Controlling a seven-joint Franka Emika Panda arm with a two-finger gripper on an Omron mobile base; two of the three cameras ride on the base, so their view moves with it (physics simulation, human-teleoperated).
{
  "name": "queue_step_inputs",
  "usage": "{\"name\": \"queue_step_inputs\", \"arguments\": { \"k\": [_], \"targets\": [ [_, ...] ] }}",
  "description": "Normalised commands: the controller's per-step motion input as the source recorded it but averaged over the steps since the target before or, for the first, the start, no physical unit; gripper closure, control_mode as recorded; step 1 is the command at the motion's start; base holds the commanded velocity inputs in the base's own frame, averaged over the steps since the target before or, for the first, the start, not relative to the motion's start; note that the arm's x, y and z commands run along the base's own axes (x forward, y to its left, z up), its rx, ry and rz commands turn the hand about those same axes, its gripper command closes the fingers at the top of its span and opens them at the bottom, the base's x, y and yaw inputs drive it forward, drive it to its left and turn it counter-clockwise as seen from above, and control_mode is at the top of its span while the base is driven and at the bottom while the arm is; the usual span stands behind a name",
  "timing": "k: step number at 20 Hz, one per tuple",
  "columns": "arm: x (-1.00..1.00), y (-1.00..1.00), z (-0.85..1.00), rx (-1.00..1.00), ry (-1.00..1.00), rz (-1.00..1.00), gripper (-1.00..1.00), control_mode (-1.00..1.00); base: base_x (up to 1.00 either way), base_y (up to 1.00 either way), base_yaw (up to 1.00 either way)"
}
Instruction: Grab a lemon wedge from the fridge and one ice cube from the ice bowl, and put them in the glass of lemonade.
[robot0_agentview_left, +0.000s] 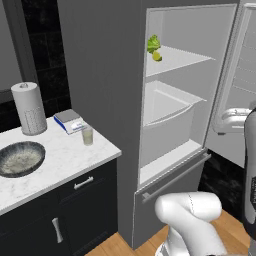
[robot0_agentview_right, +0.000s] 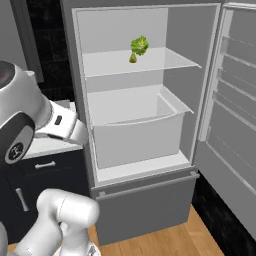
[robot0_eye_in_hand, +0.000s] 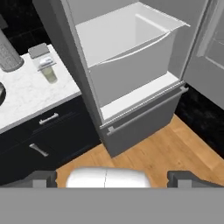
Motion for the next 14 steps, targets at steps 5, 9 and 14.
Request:
{"name": "queue_step_inputs", "arguments": {
  "k": [5,9,14],
  "targets": [
    [-0.15,0.49,0.00,0.00,0.01,0.17,-1.00,-1.00,0.00,0.00,0.00],
    [0.00,0.00,0.00,0.00,0.00,0.00,-1.00,-1.00,0.00,0.00,0.00],
    [-0.46,0.00,0.00,0.00,-0.06,0.00,-1.00,-1.00,0.00,0.00,0.00]
  ]
}}
